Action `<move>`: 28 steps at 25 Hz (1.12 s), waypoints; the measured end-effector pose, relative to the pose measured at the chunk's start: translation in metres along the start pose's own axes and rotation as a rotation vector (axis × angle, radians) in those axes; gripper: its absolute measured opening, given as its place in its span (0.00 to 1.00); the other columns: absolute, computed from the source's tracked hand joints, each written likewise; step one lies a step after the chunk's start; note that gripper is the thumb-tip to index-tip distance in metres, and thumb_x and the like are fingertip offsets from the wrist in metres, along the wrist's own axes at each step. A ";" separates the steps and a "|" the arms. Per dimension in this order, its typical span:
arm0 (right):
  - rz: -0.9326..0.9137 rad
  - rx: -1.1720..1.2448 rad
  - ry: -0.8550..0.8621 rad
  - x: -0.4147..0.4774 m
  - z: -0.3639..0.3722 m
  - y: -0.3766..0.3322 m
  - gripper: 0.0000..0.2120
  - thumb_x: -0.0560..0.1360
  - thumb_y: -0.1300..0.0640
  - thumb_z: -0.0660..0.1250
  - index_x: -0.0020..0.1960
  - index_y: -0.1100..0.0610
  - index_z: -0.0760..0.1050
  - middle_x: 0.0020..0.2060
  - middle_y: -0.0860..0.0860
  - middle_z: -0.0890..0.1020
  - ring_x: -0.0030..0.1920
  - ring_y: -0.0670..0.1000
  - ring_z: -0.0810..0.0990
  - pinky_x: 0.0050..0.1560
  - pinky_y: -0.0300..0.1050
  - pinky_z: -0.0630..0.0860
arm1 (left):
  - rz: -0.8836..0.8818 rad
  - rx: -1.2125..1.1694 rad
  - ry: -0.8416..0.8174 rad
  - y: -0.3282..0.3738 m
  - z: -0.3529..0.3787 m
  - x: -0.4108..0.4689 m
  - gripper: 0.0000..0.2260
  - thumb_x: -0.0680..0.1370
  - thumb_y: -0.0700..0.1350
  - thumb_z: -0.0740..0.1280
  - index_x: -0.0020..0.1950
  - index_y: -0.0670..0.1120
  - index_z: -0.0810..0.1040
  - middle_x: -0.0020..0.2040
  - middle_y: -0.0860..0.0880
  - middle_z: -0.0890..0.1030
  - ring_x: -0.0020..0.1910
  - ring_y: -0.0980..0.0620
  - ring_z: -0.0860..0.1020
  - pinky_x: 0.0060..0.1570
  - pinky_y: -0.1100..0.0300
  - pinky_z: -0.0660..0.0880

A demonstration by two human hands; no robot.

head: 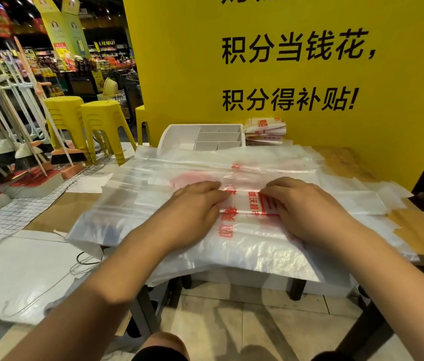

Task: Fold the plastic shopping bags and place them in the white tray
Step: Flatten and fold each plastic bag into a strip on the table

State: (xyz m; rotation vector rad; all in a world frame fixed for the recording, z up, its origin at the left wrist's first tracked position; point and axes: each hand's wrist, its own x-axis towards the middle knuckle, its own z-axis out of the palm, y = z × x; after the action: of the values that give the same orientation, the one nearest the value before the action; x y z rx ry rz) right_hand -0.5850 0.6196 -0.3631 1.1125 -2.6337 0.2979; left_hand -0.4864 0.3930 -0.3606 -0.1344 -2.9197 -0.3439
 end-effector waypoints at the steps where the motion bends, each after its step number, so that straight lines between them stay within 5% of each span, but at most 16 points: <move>1: -0.001 0.078 0.006 0.000 0.003 -0.007 0.18 0.80 0.53 0.61 0.69 0.47 0.75 0.67 0.46 0.75 0.65 0.53 0.74 0.63 0.50 0.73 | -0.010 -0.008 -0.052 0.007 0.004 -0.001 0.21 0.85 0.53 0.53 0.79 0.56 0.63 0.80 0.53 0.59 0.79 0.51 0.56 0.78 0.49 0.53; 4: 0.019 0.202 -0.077 -0.006 0.011 -0.020 0.20 0.83 0.44 0.53 0.74 0.43 0.68 0.74 0.43 0.68 0.74 0.46 0.65 0.74 0.47 0.62 | -0.090 0.024 -0.195 0.014 0.010 -0.005 0.23 0.85 0.58 0.46 0.81 0.60 0.51 0.82 0.56 0.47 0.81 0.53 0.44 0.78 0.49 0.40; 8: 0.082 0.143 -0.297 -0.019 0.006 -0.005 0.27 0.80 0.33 0.42 0.78 0.34 0.50 0.80 0.40 0.48 0.79 0.44 0.46 0.79 0.47 0.43 | -0.168 0.084 -0.238 0.009 0.010 -0.012 0.27 0.79 0.68 0.40 0.79 0.67 0.43 0.81 0.57 0.39 0.80 0.50 0.37 0.77 0.44 0.35; 13: 0.292 0.052 -0.385 -0.047 -0.015 0.041 0.32 0.74 0.29 0.33 0.77 0.32 0.39 0.80 0.45 0.39 0.79 0.46 0.38 0.78 0.52 0.38 | -0.336 0.108 -0.228 -0.015 0.002 -0.027 0.32 0.73 0.73 0.37 0.77 0.70 0.40 0.80 0.54 0.36 0.79 0.49 0.34 0.76 0.42 0.33; 22: 0.288 -0.033 -0.385 -0.042 -0.028 0.041 0.41 0.72 0.28 0.38 0.81 0.43 0.45 0.80 0.49 0.40 0.80 0.50 0.40 0.79 0.50 0.41 | -0.293 0.234 -0.305 -0.011 -0.009 -0.014 0.32 0.78 0.70 0.42 0.81 0.61 0.45 0.82 0.49 0.38 0.80 0.50 0.35 0.75 0.43 0.31; 25: 0.125 -0.016 -0.364 -0.036 -0.036 0.033 0.37 0.75 0.30 0.50 0.80 0.43 0.52 0.80 0.43 0.50 0.79 0.47 0.51 0.77 0.44 0.51 | -0.131 0.303 -0.196 -0.006 -0.015 -0.008 0.29 0.82 0.64 0.50 0.81 0.55 0.54 0.81 0.50 0.53 0.80 0.50 0.50 0.78 0.47 0.41; 28: 0.047 -0.001 -0.301 -0.038 -0.036 0.032 0.34 0.74 0.30 0.50 0.77 0.41 0.61 0.75 0.39 0.65 0.72 0.45 0.67 0.70 0.44 0.68 | -0.052 0.269 -0.137 -0.004 -0.018 -0.010 0.23 0.83 0.60 0.53 0.78 0.56 0.62 0.74 0.53 0.66 0.73 0.51 0.64 0.75 0.51 0.54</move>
State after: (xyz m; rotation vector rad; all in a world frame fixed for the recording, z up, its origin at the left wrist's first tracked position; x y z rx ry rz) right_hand -0.5765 0.6773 -0.3443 1.1778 -2.9232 0.1470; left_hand -0.4738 0.3839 -0.3465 -0.0425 -3.0734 0.0542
